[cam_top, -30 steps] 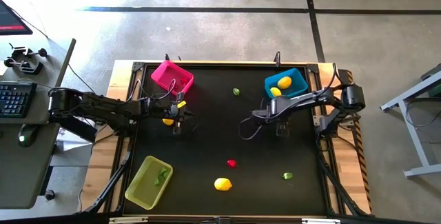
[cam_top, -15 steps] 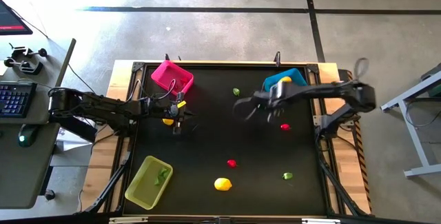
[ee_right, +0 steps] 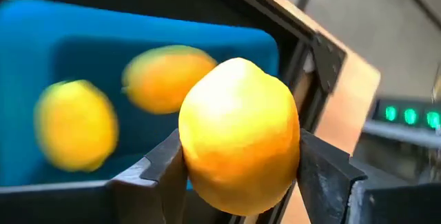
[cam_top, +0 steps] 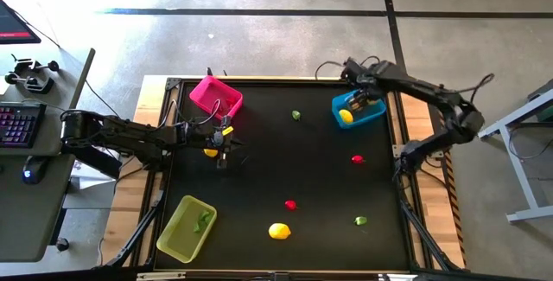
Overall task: Sort produce into baskets
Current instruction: Put the yellow lemon into the blue bin
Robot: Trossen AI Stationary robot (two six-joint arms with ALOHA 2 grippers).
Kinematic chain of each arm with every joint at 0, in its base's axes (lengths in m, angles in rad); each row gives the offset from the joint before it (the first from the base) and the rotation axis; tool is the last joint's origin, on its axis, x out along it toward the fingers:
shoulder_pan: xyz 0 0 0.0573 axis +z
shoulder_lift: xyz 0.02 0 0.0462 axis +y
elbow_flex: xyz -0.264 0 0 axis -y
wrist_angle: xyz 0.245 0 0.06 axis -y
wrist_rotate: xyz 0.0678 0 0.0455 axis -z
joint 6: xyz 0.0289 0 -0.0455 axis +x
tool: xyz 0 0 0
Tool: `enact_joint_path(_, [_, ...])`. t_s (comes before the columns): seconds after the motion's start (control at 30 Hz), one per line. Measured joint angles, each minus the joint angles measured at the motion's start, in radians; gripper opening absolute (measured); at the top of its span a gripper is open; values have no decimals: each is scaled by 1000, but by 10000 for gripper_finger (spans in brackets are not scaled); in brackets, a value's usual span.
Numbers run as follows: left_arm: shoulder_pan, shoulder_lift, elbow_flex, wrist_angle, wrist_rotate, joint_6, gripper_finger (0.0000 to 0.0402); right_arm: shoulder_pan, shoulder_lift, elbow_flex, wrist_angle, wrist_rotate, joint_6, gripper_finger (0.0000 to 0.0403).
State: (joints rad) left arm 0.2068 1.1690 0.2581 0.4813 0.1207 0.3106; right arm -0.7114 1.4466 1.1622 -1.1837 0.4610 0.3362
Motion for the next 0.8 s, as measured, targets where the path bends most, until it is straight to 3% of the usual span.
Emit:
enact_joint_path(0.2, [0,0,0,-12,0,-2,0,-83,84,0,6,-43,61,198])
enact_joint_path(0.5, [0,0,0,-14,0,-3,0,-108,180,0,9,-32,113,198])
enact_joint_path(0.8, [0,0,0,-14,0,-10,0,-107,258,0,4,-24,130,270])
